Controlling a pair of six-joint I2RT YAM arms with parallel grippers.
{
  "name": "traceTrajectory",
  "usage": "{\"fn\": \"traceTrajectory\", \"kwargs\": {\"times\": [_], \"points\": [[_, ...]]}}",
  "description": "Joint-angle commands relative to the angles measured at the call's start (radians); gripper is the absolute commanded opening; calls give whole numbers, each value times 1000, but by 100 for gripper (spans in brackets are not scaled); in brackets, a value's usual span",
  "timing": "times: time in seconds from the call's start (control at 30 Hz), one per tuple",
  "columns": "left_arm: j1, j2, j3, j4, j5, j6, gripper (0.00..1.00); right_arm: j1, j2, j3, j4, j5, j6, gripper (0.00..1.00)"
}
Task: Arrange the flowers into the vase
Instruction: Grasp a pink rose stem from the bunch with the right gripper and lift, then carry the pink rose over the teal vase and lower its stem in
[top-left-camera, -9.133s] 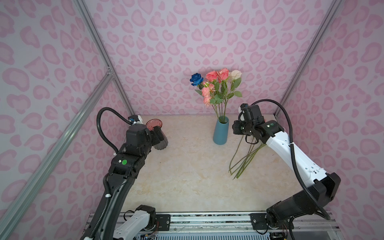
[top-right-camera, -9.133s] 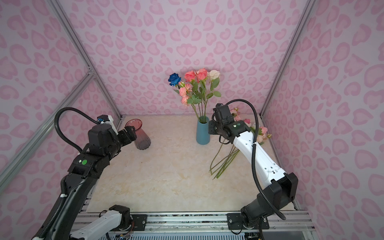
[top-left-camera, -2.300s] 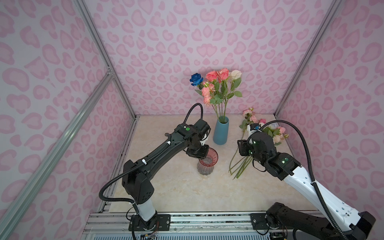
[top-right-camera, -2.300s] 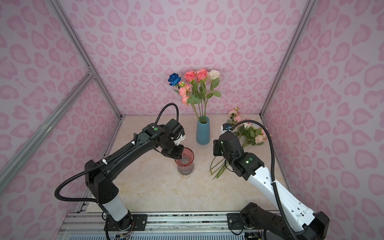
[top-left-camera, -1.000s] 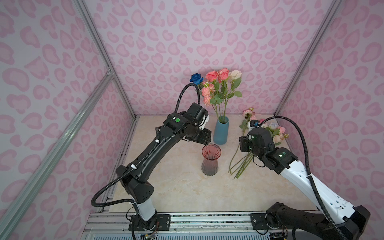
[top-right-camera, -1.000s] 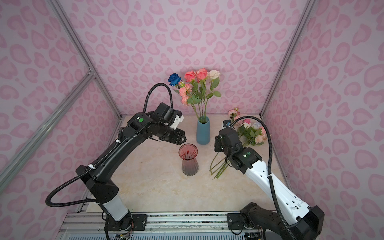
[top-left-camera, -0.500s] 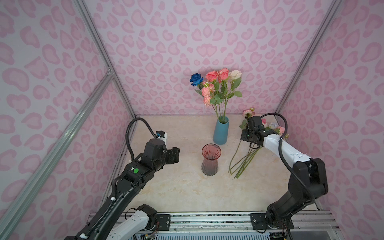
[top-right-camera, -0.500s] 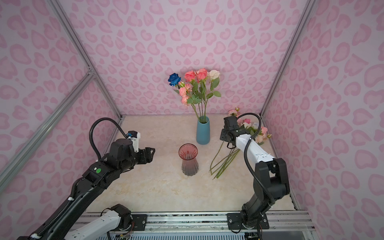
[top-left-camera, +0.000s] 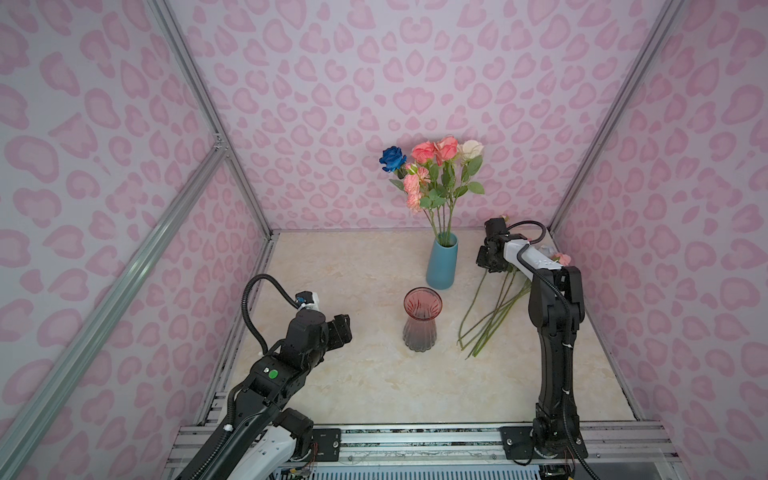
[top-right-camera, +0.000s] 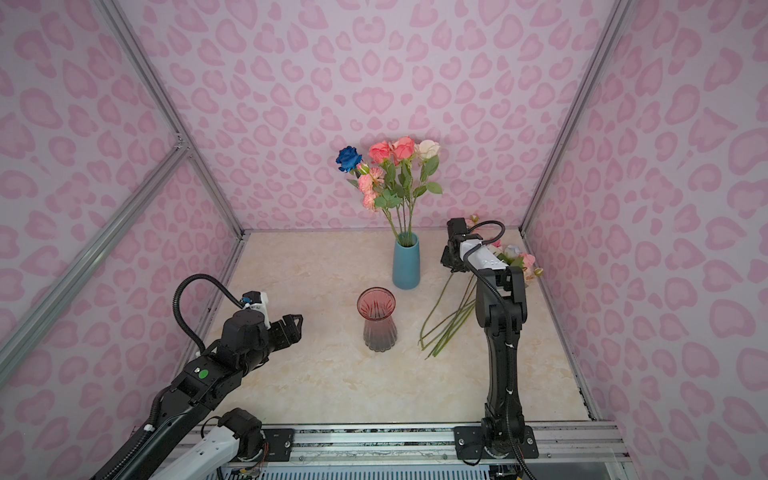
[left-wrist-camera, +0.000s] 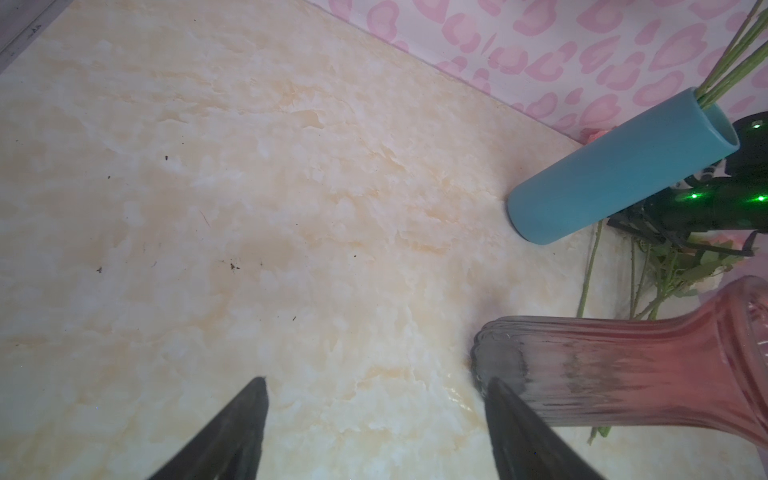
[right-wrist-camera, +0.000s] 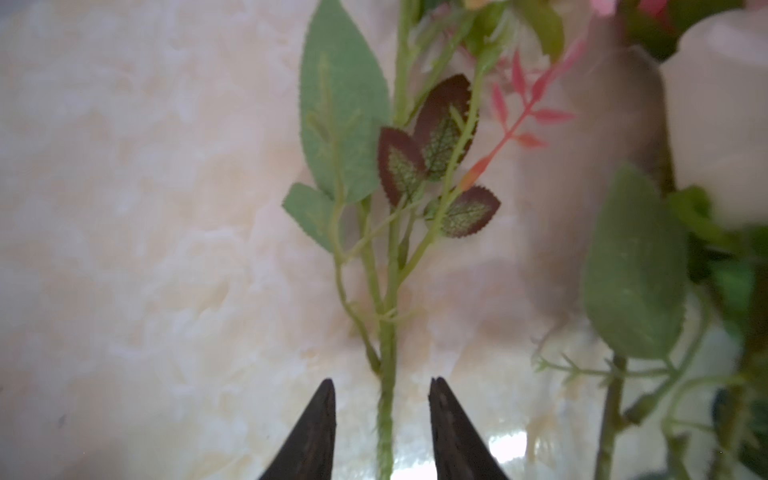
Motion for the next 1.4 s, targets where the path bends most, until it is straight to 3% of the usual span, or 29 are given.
{"fn": "traceTrajectory", "kwargs": {"times": [0.0,0.17,0.3,0.77,1.03,1.37], "points": [[1,22,20,54,13,-1,83,-5,24,11,-48,-25,-2,33],[2,71,39,77,12,5,83,-6,18,2,-18,-36,-29,11],[2,108,62,78,26,6,83,-2,-79,-69,83,-88,-46,4],[3,20,24,79,26,-34,83,30,-536,-408,337,-43,-2,3],[3,-48,-45,113,49,-77,83,80,-889,-705,495,-1,23,3],[4,-2,-13,149,62,-59,84,219,-1258,-773,530,135,-19,4]]}}
